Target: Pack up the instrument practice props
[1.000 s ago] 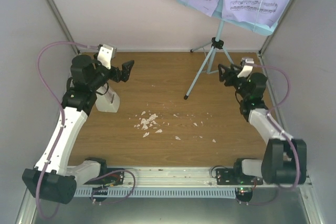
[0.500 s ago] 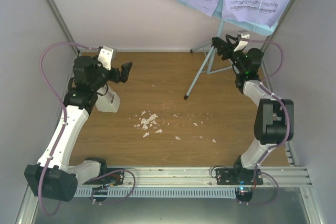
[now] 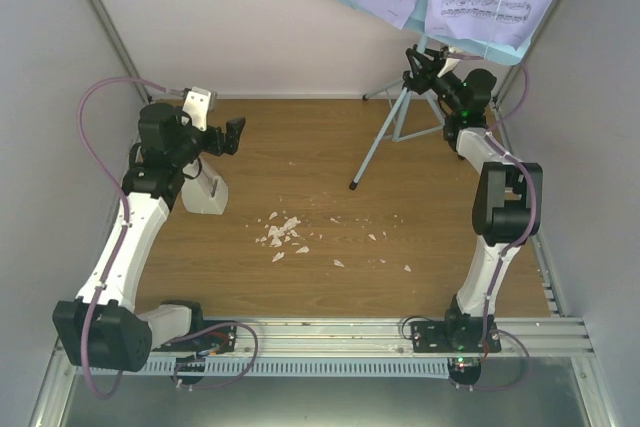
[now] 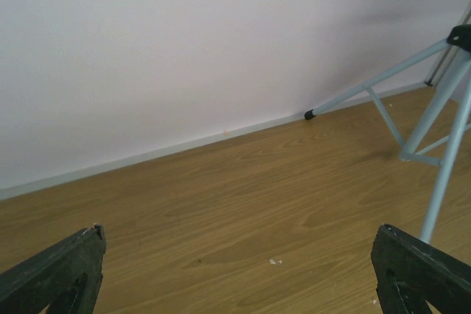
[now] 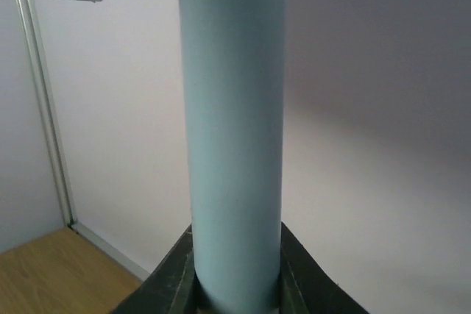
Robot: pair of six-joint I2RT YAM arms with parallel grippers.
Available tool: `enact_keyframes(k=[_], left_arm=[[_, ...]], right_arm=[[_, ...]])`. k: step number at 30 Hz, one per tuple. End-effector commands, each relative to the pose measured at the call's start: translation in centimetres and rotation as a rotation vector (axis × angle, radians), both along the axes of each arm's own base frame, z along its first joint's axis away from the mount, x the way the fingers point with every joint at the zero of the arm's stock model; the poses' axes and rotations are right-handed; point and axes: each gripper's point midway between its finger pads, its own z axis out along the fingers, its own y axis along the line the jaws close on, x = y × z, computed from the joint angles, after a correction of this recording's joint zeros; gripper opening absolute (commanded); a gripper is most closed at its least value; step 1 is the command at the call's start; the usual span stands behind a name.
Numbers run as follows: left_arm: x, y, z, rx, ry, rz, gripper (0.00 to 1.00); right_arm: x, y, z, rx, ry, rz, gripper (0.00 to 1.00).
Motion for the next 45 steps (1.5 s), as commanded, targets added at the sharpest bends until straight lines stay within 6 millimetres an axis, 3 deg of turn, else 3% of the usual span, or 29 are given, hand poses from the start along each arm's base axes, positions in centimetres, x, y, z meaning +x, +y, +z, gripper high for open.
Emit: enact_keyframes(k=[1,8,9,14,16,24,31,38,45], left_arm=[[0.9,0.8,0.0,-0.008,-0.014,0.005,0.98],[1.1,1.0,-0.3,-0.039,-0.004,-0.016,0.98],[1.3,1.9,-0.3,-0.042,-0.004,0.002,0.98],[0.9,1.5,0.0,-0.036,-0.023,-0.038,0.98],[0.7,1.6,0.3,-0.028,-0.038,-0.037,0.98],[0.4,1.6,0.6,-0.024,-0.055,-0.034,0.98],[0.1,1.6,0.9,-0.028,-0.067,-0.036,0.98],[0.0,1.6,1.1,-0.032,-0.073,-0.036,0.98],[-0.3,1.7,1.6,-0.033,-0.096,-0.023,0.98]], right_arm=[[0.0,-0.3,1.3,0.033,-0.041,0.025,0.03],[-1.8,0.8,2.7,0.023,-0.087,0.092,0.01],[-2.2,1.2,2.9,0.019,-0.094,0.104,0.00],[-5.5,2.6,4.4,0.018,-0.135,0.163,0.00],[-7.5,4.7,4.7,0.025,-0.150,0.216,0.00],[-13.5,9.1,5.2,0.063,-0.164,0.360,0.01],[-16.3,12.7,4.0,0.087,-0.121,0.499,0.01],[-16.0,15.0,2.8,0.084,-0.093,0.557,0.00],[-13.3,15.6,-1.1,0.043,-0.013,0.503,0.01]])
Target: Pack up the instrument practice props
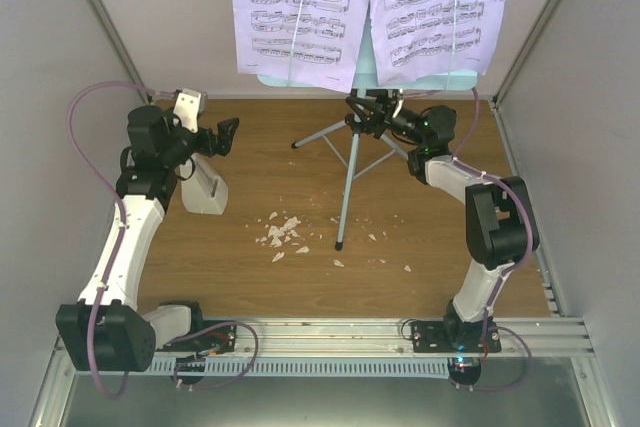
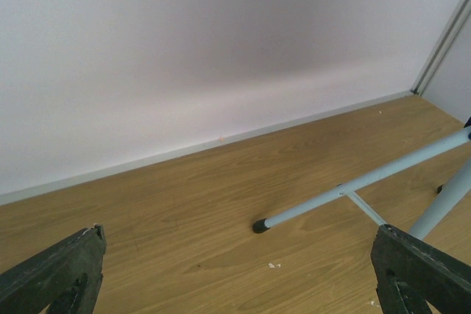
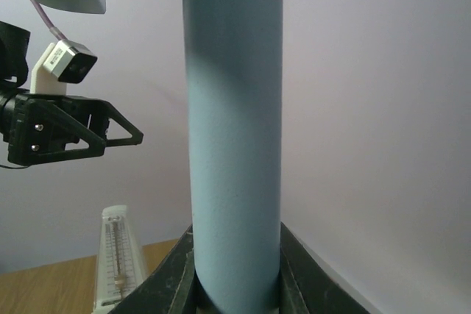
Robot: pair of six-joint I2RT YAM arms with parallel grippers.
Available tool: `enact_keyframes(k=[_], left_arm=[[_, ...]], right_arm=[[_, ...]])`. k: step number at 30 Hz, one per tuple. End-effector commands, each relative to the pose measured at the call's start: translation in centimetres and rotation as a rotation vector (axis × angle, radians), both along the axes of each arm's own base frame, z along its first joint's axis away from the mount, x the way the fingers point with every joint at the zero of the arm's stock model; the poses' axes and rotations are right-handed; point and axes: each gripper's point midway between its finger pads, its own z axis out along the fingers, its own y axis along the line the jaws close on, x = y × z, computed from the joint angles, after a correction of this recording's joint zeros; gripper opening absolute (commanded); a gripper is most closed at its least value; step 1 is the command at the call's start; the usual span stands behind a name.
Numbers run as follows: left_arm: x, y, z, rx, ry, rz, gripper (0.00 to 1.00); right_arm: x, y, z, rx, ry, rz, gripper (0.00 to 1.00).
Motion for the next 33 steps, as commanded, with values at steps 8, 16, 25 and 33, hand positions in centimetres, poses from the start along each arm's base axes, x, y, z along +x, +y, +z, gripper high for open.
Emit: enact_keyframes(k=[8,16,25,33], left_arm=[[-0.4,0.5,2.1,0.005,-0.090,0.027,0.98],[-0.5,0.7,2.3,0.011,-0.101,0.033,0.98],[-0.9,2.0,2.8,0.034,-0.141,0.111,0.98],[-1.0,4.3,3.1,0.041,-0.178,0.216,0.98]], right_arm=[[2.9,1.1,-2.8,-0.033,0.110,-0.039,0.15],[2.7,0.7,-3.1,-0.061,0.111,-0.074,0.53],[1.9,-3.3,-3.7,-0.038,0.151,-0.178,0.77],[0.8,-10.9,-4.3,0.028,0.262,-0.397,0.85]])
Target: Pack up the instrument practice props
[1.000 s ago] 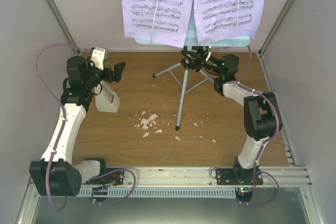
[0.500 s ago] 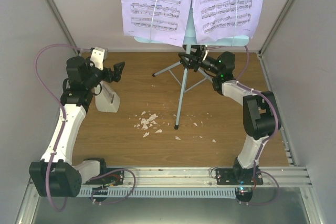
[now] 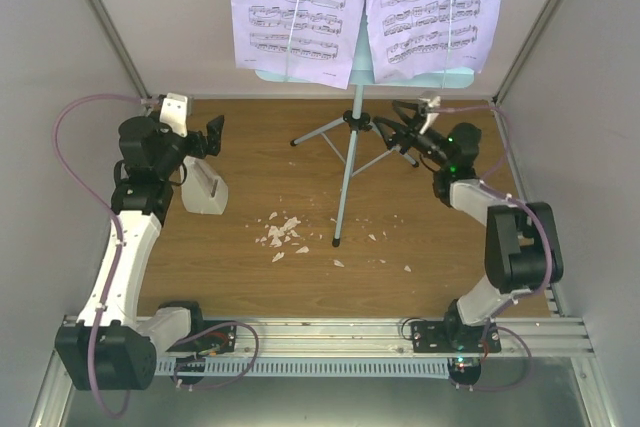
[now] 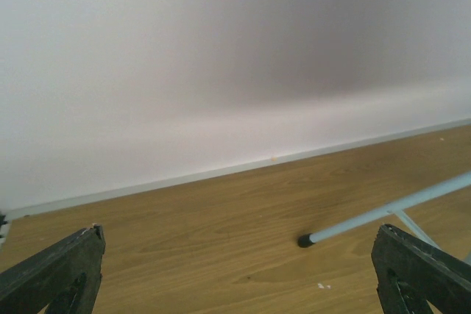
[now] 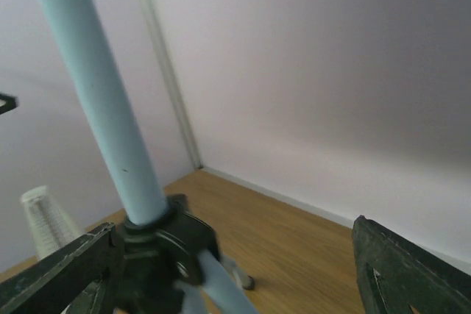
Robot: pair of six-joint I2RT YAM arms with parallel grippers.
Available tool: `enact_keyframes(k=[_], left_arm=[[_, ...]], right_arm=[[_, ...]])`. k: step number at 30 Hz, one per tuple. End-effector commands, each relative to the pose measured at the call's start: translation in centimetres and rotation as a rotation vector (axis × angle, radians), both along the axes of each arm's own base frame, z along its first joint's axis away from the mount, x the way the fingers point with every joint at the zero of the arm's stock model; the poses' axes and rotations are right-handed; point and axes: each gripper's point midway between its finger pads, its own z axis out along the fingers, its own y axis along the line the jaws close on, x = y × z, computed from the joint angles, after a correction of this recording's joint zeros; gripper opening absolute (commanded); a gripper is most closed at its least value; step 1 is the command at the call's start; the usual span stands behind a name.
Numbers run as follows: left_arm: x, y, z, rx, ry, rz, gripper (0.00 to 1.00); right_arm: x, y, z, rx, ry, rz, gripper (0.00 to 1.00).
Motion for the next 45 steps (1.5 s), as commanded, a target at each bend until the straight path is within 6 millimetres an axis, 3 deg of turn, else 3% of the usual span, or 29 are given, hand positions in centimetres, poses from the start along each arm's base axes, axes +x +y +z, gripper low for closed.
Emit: enact_keyframes(k=[1,6,13,16,19,23,31,39,45], left_arm=[[0.1,1.8,1.5,0.012,-0.091,0.084,0.98],[0.0,2.8,2.3,0.009,-0.108,0.137,0.98],[-2.2,2.0,7.8,-0.144,-0.211,0.108,0.99],[-3.3,0.5,10.5,-0.235,-0.207,0.029,0.97],[-5.1,-1.3,13.7,-0.287,-0.247,-0.045,0.94],[-7.8,-5.9,17.8,-0.303,-0.298,-0.183,0.92],[-9.9,-16.6,21.3,-0.344,-0.303,-0.501,0.90],[-8.4,-26.2,23.1,-0.388,-0.217,-0.706,0.90],[-6.4,-29.1,23.3,-0.453,-0.136,-0.737,0.91]], right_arm=[[-0.6,-5.4,1.1,0.054,0.034,-0.191,0.85],[-3.2,-11.6,1.6,0.144,0.172,-0.379,0.92],[-6.4,-20.1,6.3,0.180,0.272,-0.825,1.00],[-7.9,-21.4,8.6,0.236,0.276,-0.810,1.00],[-8.9,-20.6,11.3,0.225,0.228,-0.766,1.00],[-11.0,-19.6,16.1,0.180,0.118,-0.739,0.97],[-17.1,-17.0,25.9,0.195,-0.114,-0.659,0.89],[-15.9,-12.4,29.5,0.184,-0.051,-0.326,0.86],[-13.5,-9.6,29.3,0.146,0.021,-0.202,0.87]])
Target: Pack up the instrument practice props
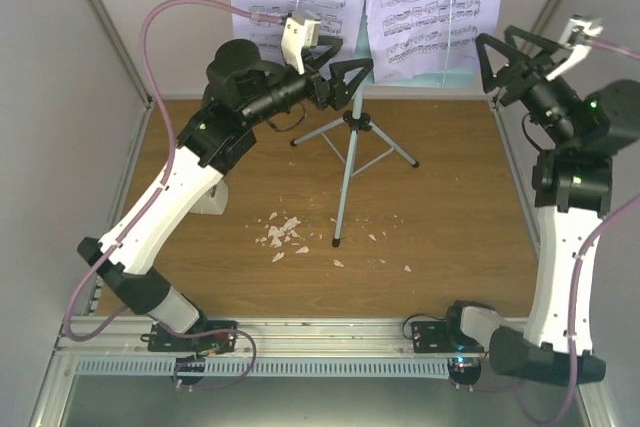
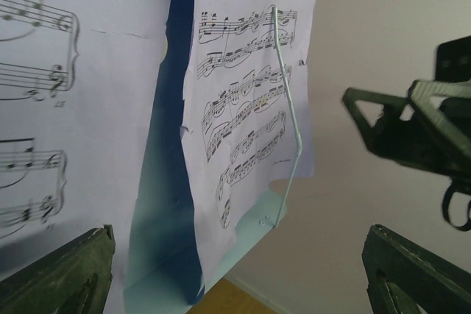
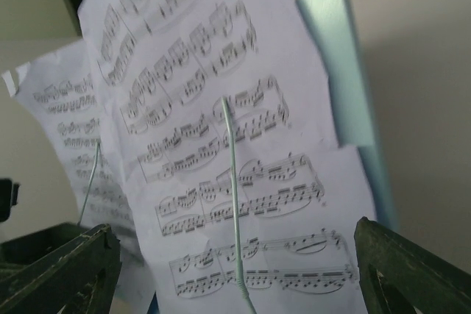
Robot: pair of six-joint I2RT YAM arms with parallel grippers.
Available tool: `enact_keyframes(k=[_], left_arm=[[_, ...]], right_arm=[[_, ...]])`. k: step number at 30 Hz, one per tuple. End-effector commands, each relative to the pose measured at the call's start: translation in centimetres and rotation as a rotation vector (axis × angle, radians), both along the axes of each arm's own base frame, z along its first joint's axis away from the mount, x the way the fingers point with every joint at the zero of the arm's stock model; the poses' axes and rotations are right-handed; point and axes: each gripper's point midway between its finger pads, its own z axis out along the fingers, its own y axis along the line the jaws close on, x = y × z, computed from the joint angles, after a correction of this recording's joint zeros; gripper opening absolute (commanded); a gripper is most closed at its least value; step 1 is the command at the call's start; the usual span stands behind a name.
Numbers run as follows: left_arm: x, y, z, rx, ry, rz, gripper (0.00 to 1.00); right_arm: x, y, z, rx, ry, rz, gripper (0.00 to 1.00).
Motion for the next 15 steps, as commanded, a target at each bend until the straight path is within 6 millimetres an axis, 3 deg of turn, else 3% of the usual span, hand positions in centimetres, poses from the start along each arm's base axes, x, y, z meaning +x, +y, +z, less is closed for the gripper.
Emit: enact_keyframes(k=[1,7,11,15], left_arm=[[-0.5,-0.7,2.6,-0.075,0.014,-0.050,0.90],[0.6,-1.7,2.2,-0.075,0.045,-0.058,0.79],[2.0,-0.6,1.8,-0.061,0.040,0.049,0.77],[2.9,-0.8,1.1,-0.046,0.041,0.074,0.74]], right_arm=[[0.9,2.8,-1.2,-0.020,0.086,0.144,0.86],[2.2,3.7,-1.0,-0.023,0.079,0.183,0.78],[3.2,3.9,-1.1,-0.019,0.080,0.196,0.74],[4.1,4.5,-1.2,-0.017,0.089,0.218,0.69]])
